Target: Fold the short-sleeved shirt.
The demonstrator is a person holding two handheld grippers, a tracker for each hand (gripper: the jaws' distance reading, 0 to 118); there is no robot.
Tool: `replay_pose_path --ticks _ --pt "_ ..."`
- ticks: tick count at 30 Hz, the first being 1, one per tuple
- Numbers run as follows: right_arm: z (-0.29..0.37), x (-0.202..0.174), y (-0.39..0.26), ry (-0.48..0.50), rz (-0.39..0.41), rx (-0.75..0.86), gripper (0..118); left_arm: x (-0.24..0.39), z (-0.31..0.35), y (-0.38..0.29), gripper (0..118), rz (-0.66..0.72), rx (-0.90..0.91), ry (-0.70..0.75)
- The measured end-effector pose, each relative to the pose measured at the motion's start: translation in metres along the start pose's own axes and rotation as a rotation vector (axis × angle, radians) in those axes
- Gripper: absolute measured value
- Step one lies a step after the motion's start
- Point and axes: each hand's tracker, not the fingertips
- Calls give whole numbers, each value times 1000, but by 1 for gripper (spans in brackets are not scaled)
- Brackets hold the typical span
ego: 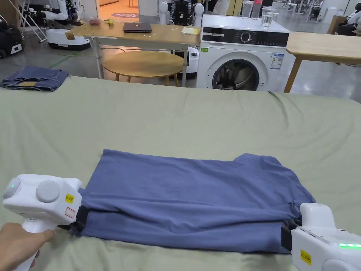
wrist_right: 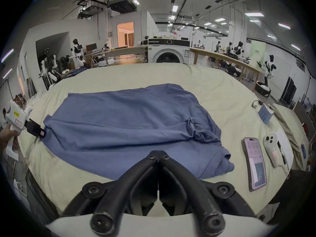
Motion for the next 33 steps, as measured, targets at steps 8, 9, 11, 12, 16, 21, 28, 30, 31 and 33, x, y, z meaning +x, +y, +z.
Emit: replay_pose_path --ticks 8,9,11,12,16,21,28,30,31,33 --pt "4 44 26 -73 -36 -48 0 -10 22 -7 0 27 54 -54" --pt "1 52 30 -77 -41 -59 0 -11 27 -9 0 32 71 -62" --pt "-7 68 33 -95 -50 -125 4 -11 33 -10 0 47 84 -86" --pt "-13 74 33 -106 -49 -160 20 -11 36 -11 0 53 95 -94" --pt "-45 99 28 -101 -69 -311 51 -14 42 -10 0 61 113 -107" --pt "-76 108 7 -34 -131 -417 47 -15 40 -11 0 66 115 -111" --pt "-54 90 15 -13 -13 -359 3 -17 39 -14 0 74 119 -110" --pt "-41 91 22 -13 -30 -321 3 -16 46 -13 0 72 129 -112" --pt "-34 91 26 -17 -30 -295 3 -16 49 -13 0 70 135 -115" --pt "-19 93 34 -15 -28 -265 3 -15 57 -12 0 59 146 -119"
